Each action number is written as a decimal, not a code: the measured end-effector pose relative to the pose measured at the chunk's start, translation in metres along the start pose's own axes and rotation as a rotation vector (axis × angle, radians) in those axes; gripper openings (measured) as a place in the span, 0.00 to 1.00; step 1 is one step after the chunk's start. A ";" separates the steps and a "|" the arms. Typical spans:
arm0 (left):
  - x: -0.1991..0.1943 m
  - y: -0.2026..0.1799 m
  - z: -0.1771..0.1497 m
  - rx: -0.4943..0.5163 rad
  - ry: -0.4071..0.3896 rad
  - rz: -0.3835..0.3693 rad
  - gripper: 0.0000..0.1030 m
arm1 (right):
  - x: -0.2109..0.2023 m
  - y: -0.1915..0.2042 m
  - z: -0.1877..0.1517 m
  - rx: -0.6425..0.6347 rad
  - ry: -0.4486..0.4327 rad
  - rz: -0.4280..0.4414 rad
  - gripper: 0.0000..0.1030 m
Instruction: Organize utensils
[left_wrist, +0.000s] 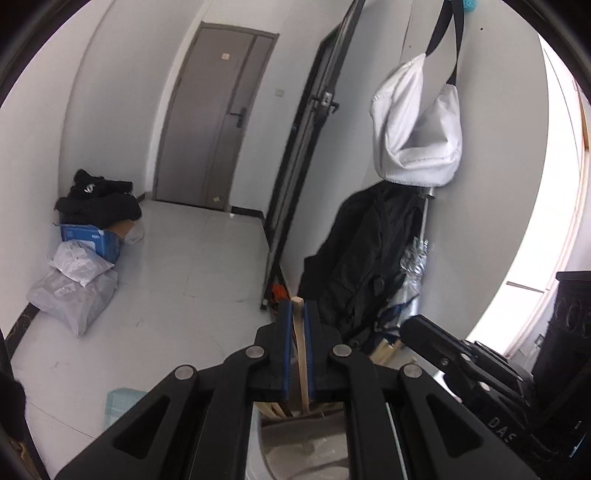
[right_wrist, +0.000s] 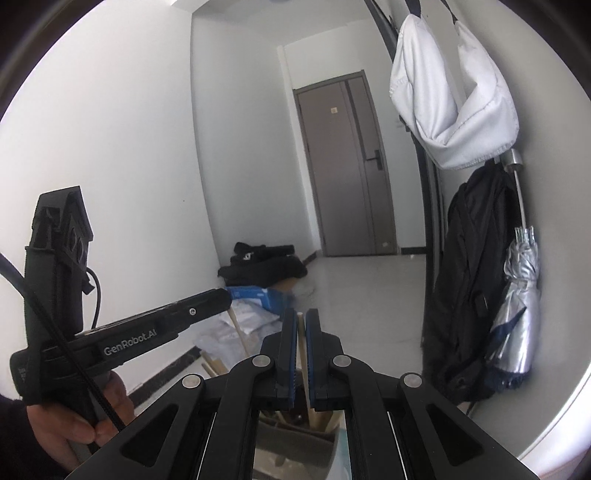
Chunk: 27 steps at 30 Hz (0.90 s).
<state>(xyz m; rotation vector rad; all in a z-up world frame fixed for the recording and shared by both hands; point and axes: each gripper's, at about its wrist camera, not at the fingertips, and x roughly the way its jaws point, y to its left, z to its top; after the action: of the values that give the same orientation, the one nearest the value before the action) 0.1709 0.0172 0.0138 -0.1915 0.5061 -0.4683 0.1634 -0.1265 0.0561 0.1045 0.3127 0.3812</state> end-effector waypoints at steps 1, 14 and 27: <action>0.001 -0.003 -0.002 0.005 0.023 -0.008 0.03 | 0.000 0.002 -0.002 -0.004 0.018 0.000 0.05; -0.062 -0.012 -0.015 -0.116 0.071 0.165 0.63 | -0.079 0.007 -0.027 0.036 0.117 -0.033 0.48; -0.141 -0.064 -0.032 -0.049 -0.042 0.311 0.96 | -0.170 0.039 -0.030 0.050 0.069 -0.054 0.79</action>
<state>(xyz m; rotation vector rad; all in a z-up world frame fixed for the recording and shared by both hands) 0.0209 0.0265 0.0638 -0.1652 0.4965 -0.1487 -0.0093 -0.1544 0.0811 0.1316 0.3920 0.3245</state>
